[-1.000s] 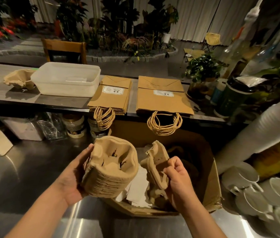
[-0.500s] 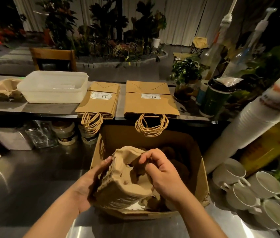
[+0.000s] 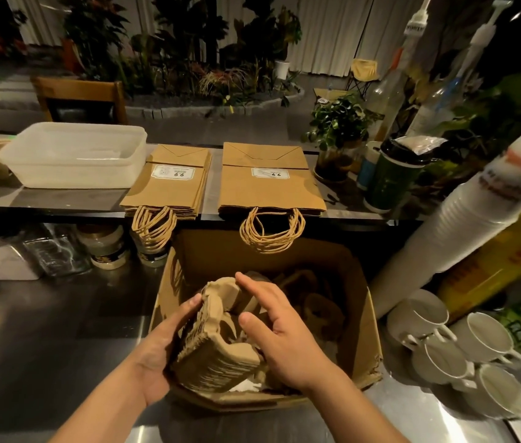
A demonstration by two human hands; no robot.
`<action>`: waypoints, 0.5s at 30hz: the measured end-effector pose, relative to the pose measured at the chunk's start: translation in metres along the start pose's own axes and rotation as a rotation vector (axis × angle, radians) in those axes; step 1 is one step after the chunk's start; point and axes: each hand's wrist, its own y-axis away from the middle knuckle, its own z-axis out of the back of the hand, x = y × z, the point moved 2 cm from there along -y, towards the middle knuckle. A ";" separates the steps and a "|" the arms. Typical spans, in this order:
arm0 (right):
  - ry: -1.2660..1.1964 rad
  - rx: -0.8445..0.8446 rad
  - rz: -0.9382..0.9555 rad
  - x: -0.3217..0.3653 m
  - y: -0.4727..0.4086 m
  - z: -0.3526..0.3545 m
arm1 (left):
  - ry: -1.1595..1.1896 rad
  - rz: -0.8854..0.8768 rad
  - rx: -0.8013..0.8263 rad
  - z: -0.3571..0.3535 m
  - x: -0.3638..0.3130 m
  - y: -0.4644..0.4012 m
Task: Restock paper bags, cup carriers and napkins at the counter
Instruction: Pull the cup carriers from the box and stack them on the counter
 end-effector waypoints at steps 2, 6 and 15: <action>-0.018 0.031 0.000 -0.002 -0.003 0.004 | 0.003 0.007 -0.011 0.001 0.002 -0.003; -0.129 -0.192 -0.092 -0.028 -0.022 0.034 | 0.025 -0.007 -0.035 0.004 0.000 -0.009; 0.805 0.033 -0.731 -0.157 -0.064 0.078 | 0.291 -0.011 0.051 0.007 0.000 -0.022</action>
